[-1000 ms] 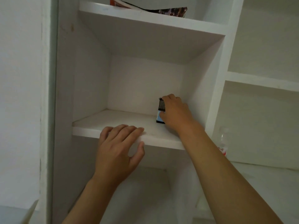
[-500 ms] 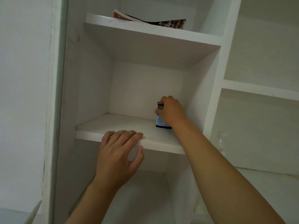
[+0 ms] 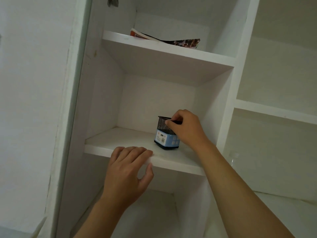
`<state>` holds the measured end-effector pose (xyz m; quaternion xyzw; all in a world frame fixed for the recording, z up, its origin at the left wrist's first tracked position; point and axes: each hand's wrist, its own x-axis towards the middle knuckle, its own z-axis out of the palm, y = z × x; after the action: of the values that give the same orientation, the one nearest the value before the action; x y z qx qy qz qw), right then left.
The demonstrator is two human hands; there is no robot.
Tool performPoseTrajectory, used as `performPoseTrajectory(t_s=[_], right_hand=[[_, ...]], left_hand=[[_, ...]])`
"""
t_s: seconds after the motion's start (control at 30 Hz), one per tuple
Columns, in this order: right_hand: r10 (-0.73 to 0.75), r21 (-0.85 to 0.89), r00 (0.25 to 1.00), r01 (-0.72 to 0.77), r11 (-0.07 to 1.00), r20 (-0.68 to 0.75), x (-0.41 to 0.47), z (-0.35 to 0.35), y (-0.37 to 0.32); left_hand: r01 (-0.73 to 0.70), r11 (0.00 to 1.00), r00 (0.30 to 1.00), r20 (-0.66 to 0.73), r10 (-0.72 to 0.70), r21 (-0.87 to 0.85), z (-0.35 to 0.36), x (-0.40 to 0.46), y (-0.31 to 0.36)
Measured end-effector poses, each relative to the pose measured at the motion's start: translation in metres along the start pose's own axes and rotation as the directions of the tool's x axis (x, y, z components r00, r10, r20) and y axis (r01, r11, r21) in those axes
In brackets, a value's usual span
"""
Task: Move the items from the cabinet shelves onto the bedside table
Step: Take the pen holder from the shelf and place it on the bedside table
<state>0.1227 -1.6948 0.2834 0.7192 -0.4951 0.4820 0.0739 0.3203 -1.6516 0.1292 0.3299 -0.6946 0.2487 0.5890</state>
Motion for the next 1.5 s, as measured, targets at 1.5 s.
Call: performPoseTrajectory(t_s=[1.5], right_hand=[[-0.073, 0.418, 0.997, 0.081, 0.905, -0.033, -0.09, -0.04, 0.0]], left_hand=[[0.129, 0.98, 0.938, 0.303, -0.17, 0.151, -0.047, -0.009, 0.027]])
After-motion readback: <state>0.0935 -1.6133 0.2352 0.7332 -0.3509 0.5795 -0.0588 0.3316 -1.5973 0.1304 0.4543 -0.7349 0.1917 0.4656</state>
